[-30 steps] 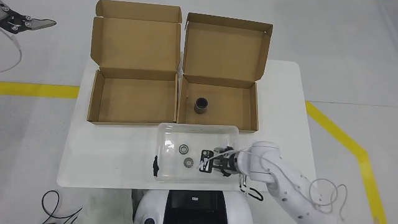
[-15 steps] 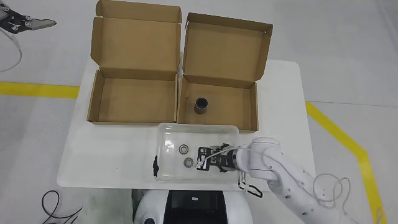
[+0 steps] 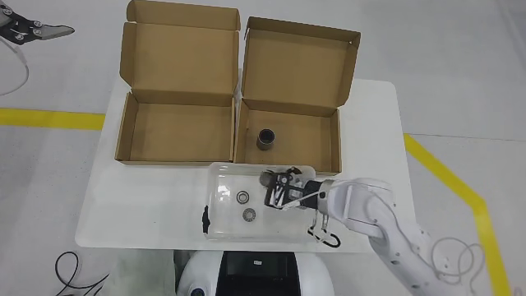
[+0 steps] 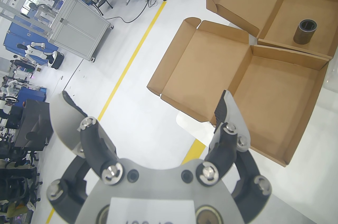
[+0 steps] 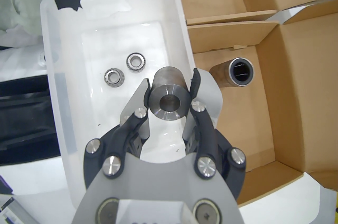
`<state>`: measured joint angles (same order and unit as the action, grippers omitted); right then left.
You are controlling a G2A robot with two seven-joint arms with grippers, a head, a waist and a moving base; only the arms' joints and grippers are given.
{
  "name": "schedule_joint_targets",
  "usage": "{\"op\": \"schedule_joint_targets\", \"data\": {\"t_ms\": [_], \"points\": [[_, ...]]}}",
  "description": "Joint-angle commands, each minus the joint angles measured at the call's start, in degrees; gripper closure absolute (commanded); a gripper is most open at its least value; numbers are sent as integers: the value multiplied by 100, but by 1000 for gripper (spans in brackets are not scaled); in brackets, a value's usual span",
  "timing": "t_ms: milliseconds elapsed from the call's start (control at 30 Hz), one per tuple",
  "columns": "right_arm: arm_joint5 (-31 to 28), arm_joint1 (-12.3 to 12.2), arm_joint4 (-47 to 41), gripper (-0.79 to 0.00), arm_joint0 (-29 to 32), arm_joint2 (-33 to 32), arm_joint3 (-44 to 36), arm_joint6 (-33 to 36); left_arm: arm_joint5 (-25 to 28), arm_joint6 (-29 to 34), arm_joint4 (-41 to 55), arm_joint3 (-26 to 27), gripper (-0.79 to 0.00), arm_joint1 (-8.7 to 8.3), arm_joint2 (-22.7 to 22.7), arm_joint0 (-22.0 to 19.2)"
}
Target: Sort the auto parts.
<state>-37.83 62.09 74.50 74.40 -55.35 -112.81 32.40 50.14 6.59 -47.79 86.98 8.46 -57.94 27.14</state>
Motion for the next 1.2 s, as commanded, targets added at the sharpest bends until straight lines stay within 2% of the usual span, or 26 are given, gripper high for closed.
{"op": "schedule_joint_targets", "data": {"t_ms": [0, 133, 333, 500, 767, 900, 1167], "points": [[70, -22, 103, 0, 105, -112, -66, -300, 0, 0, 0, 0, -785, 0, 0, 0], [244, -65, 260, 0, 329, -379, -225, -974, 0, 0, 0, 0, -785, 0, 0, 0], [105, -83, -27, 0, 301, -717, -210, -2157, 0, 0, 0, 0, -785, 0, 0, 0], [24, -25, -441, 0, 54, -737, 186, -3278, 0, 0, 0, 0, -785, 0, 0, 0], [-246, 150, -1234, 0, -512, -389, 1084, -4515, 0, 0, 0, 0, -785, 0, 0, 0], [-261, 223, -1195, 0, -758, -259, 1182, -4856, 0, 0, 0, 0, -785, 0, 0, 0], [-103, 337, -1099, 0, -1134, -128, 962, -5105, 0, 0, 0, 0, -785, 0, 0, 0]]}}
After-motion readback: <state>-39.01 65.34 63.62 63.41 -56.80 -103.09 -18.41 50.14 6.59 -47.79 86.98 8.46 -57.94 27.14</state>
